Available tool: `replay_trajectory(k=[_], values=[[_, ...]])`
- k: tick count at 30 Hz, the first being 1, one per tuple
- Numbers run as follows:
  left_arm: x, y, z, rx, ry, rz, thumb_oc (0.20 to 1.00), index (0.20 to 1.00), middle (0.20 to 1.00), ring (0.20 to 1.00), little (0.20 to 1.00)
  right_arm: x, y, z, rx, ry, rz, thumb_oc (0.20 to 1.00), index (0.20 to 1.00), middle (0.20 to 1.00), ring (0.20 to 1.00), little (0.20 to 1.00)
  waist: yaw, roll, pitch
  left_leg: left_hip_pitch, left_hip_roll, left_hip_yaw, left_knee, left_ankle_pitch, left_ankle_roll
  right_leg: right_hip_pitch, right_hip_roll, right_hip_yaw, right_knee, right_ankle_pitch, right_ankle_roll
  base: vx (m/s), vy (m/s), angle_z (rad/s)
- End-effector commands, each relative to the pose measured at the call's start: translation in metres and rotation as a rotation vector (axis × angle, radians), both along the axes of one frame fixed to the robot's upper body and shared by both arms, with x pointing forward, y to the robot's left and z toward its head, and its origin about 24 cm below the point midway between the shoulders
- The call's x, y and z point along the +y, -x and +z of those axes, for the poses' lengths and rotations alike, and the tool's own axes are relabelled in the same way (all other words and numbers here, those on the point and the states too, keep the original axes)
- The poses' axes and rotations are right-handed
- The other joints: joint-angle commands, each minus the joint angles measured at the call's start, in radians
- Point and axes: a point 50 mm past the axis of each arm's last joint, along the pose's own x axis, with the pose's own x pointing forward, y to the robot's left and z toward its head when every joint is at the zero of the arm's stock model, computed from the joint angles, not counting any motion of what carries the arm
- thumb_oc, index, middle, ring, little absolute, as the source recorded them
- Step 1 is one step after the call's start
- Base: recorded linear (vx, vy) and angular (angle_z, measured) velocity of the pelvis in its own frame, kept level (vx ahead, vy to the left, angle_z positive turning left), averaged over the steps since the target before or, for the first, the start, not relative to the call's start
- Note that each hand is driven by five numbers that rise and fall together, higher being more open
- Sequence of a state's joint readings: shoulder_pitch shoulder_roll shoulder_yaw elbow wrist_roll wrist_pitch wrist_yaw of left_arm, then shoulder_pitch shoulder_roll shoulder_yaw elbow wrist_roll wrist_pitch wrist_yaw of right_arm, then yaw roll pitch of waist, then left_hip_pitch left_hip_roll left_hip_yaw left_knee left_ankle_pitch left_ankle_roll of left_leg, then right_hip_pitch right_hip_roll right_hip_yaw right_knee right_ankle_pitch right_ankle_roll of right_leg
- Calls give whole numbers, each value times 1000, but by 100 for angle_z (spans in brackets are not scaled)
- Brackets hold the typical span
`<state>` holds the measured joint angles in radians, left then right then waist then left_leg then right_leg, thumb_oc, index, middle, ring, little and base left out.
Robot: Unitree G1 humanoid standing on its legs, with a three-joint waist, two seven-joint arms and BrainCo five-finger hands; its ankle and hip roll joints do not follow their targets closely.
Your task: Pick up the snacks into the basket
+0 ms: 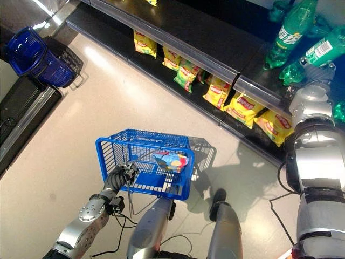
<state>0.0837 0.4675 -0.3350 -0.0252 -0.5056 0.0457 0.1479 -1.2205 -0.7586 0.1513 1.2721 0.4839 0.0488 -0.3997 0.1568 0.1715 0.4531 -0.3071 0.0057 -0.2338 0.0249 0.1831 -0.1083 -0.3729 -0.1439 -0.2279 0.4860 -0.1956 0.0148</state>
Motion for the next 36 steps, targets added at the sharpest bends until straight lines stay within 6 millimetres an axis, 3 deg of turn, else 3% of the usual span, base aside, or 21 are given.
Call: replay_trajectory(k=[1, 16, 19, 20, 21, 22, 27, 30, 36], values=[[-13, 0, 39, -202, 73, -74, 200, 200, 200, 200, 200, -1, 2, 31, -101, 59, -3, 200, 200, 200, 200, 200, 20, -35, -54, 54, -18, -3, 4, -97, 42, 66, 9, 10, -165, 49, 72, 0, 0, 0], [-14, 0, 37, -198, 74, -80, 200, 200, 200, 200, 200, 3, 0, 28, -93, 73, -6, 200, 200, 200, 200, 200, 19, -34, -49, 58, -21, 5, 8, -102, 46, 69, 7, 18, -171, 54, 72, 0, 0, 0], [-14, -2, 39, -208, 71, -73, 200, 200, 200, 200, 200, 11, -3, 27, -115, 124, 13, 200, 200, 200, 200, 200, 14, -43, -47, 58, -20, 6, 17, -106, 46, 75, 10, 21, -174, 56, 72, 0, 0, 0], [-10, -6, 39, -217, 61, -39, 200, 200, 200, 200, 200, 26, -3, 29, -191, 207, 52, 200, 200, 200, 200, 200, 1, -52, -45, 59, -19, 7, 24, -111, 48, 81, 12, 23, -179, 59, 73, 0, 0, 0], [-10, -6, 39, -216, 59, -40, 200, 200, 200, 200, 200, 26, -2, 28, -189, 206, 51, 200, 200, 200, 200, 200, 2, -52, -47, 55, -19, 6, 24, -106, 48, 79, 12, 21, -183, 66, 73, 0, 0, 0], [-5, -8, 37, -216, 49, 5, 200, 200, 200, 200, 200, 42, 2, 17, -282, 217, 90, 200, 200, 200, 200, 200, -14, -60, -45, 63, -18, 8, 36, -122, 53, 86, 14, 32, -179, 61, 73, 0, 0, 0], [7, -11, 32, -202, 70, 112, 200, 200, 200, 200, 200, 62, 28, -15, -369, 273, 124, 200, 200, 200, 200, 200, -39, -84, -62, 70, -20, 22, 59, -144, 64, 104, 17, 54, -201, 79, 77, 29, 55, -6], [14, -11, 31, -203, 86, 169, 200, 200, 200, 200, 200, 74, 55, -42, -382, 318, 186, 200, 200, 200, 200, 200, -73, -98, -79, 85, -20, 47, 70, -167, 73, 122, 17, 74, -238, 98, 85, 20, 77, -24], [24, -10, 35, -231, 82, 230, 200, 200, 200, 200, 200, 84, 86, -56, -408, 369, 277, 200, 200, 200, 200, 200, -110, -125, -100, 104, -23, 96, 99, -201, 85, 140, 18, 117, -271, 118, 97, 15, 85, -30]])
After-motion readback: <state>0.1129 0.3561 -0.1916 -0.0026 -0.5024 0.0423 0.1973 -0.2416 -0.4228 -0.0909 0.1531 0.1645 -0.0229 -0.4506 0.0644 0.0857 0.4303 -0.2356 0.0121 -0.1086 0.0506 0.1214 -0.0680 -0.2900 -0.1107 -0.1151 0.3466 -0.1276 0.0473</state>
